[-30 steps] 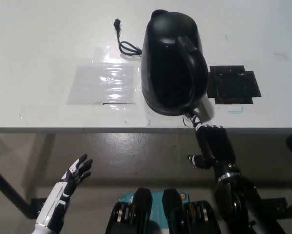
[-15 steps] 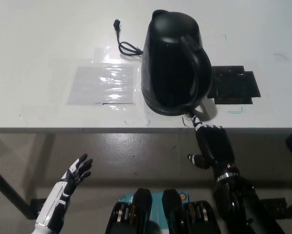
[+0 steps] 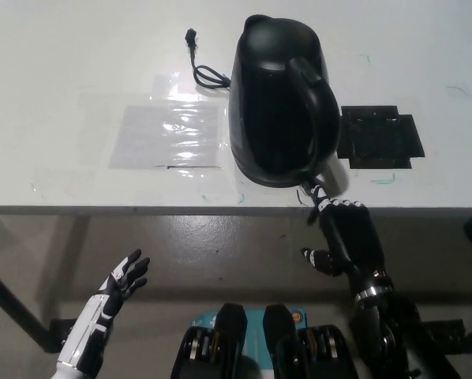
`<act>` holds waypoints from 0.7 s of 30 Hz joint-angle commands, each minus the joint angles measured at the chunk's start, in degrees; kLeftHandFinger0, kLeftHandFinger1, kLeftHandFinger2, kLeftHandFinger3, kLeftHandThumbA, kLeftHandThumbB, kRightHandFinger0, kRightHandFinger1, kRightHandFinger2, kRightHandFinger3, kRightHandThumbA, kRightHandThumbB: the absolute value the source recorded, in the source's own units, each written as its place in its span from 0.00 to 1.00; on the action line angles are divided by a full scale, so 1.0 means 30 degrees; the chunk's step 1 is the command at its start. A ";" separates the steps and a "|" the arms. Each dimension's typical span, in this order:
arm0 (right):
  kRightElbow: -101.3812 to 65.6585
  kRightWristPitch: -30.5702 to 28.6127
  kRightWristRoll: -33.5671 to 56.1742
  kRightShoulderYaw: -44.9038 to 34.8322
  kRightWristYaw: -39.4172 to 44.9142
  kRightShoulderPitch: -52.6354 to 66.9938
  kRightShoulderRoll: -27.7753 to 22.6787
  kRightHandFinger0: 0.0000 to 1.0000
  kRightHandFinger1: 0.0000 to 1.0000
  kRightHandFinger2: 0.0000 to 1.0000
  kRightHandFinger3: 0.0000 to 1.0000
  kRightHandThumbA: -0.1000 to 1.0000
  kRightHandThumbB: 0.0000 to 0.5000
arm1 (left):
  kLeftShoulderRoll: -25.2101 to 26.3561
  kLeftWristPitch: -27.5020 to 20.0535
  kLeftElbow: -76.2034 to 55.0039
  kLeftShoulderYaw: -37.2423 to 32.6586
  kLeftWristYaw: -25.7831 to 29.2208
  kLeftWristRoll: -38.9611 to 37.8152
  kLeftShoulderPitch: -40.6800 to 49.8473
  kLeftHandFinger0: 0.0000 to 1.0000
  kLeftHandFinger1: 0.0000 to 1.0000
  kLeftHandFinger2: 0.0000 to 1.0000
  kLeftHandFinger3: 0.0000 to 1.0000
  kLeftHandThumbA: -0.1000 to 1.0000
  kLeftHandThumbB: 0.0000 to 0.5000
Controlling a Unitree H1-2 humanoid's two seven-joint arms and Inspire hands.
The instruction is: A kettle is kept at the center of the table close to the robot and the robot uses its right index finger to press downwards on the transparent start boiling button
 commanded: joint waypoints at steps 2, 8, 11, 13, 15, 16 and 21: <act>-0.2617 -0.1426 0.0377 0.0287 -0.0002 0.0405 -0.0383 1.00 1.00 1.00 1.00 1.00 0.69 | 0.0255 -0.0464 -0.0687 0.0016 -0.0182 -0.0038 -0.0103 1.00 1.00 1.00 1.00 1.00 0.71; -0.3703 -0.1655 0.0514 0.0376 0.0315 0.1080 -0.0594 1.00 1.00 1.00 1.00 1.00 0.69 | 0.0265 -0.0577 -0.0691 -0.0005 -0.0177 0.0044 -0.0102 1.00 1.00 1.00 1.00 1.00 0.71; -0.4129 -0.1857 0.0773 0.0306 0.0576 0.1376 -0.0799 1.00 1.00 1.00 1.00 1.00 0.69 | 0.0257 -0.0584 -0.0596 -0.0020 -0.0204 0.0002 -0.0230 1.00 1.00 1.00 1.00 1.00 0.71; -0.4703 -0.1977 0.1000 0.0220 0.0695 0.1848 -0.0939 1.00 1.00 1.00 1.00 1.00 0.68 | 0.0203 -0.0506 -0.0656 -0.0001 -0.0138 0.0027 -0.0247 1.00 1.00 1.00 1.00 1.00 0.72; -0.5361 -0.2146 0.1139 0.0099 0.0621 0.2364 -0.1063 1.00 1.00 1.00 1.00 1.00 0.68 | 0.0225 -0.0597 -0.0578 -0.0003 -0.0166 0.0006 -0.0269 1.00 1.00 1.00 1.00 1.00 0.72; -0.5683 -0.2221 0.1224 0.0035 0.0632 0.2544 -0.1129 1.00 1.00 1.00 1.00 1.00 0.68 | 0.0260 -0.0652 -0.0479 0.0021 -0.0177 -0.0008 -0.0336 1.00 1.00 1.00 1.00 1.00 0.72; -0.7040 -0.4545 0.1734 -0.0686 -0.1641 0.4452 -0.1728 1.00 1.00 1.00 1.00 1.00 0.62 | 0.0262 -0.0743 -0.0433 0.0027 -0.0188 -0.0043 -0.0274 1.00 1.00 1.00 1.00 1.00 0.69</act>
